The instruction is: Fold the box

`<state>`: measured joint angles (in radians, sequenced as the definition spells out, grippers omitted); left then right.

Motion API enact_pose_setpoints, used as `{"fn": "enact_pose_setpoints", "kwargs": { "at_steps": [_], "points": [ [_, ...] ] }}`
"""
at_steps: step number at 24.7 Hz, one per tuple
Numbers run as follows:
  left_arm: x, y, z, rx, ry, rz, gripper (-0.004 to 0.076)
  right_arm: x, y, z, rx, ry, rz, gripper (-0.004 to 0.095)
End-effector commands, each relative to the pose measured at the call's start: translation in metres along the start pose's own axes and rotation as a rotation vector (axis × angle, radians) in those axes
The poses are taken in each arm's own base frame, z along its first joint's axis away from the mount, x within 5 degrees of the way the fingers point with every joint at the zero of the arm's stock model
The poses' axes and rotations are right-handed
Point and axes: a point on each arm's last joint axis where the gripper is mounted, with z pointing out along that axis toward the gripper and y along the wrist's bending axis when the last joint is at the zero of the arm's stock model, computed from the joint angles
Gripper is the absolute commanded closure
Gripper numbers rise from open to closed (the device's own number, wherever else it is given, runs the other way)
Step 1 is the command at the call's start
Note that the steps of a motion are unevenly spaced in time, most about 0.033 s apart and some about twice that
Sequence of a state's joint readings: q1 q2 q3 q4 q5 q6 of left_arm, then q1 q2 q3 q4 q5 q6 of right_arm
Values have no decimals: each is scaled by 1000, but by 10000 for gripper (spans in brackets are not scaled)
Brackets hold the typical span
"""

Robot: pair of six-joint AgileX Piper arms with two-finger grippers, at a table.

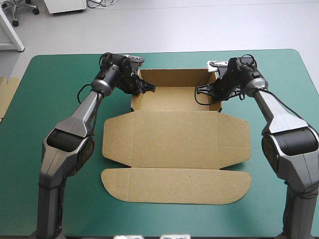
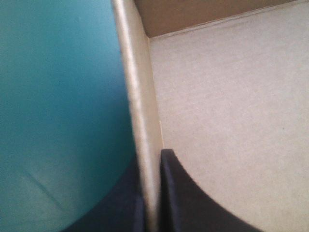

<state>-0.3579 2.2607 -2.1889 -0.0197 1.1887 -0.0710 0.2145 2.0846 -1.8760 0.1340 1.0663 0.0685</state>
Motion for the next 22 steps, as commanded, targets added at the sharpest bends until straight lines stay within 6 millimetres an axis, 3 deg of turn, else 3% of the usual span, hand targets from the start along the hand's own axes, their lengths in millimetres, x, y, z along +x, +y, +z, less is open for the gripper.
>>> {"fn": "enact_pose_setpoints", "kwargs": {
  "at_steps": [1, 5, 8, 11, 14, 18, 22],
  "points": [
    [-2, 18, -14, -92, -13, 62, 733, -10, -2, -43, 21, -132, -68, 915],
    [-2, 18, -19, -129, -19, 81, 733, -11, -5, -43, 55, -136, -76, 909],
    [-3, 16, -29, -111, -36, 96, 729, -11, -3, -43, 35, -135, -76, 779],
    [-5, 15, -46, -104, -86, 102, 623, -10, -2, -45, 21, -132, -68, 561],
    [-6, 14, -61, -102, -122, 109, 456, -10, -1, -52, 15, -148, -67, 460],
    [-6, 12, -71, -82, -145, 87, 215, -10, 0, -62, 13, -172, -67, 453],
    [-4, 10, -77, -51, -139, 76, 186, -9, 3, -75, 2, -193, -66, 453]
  ]
}}
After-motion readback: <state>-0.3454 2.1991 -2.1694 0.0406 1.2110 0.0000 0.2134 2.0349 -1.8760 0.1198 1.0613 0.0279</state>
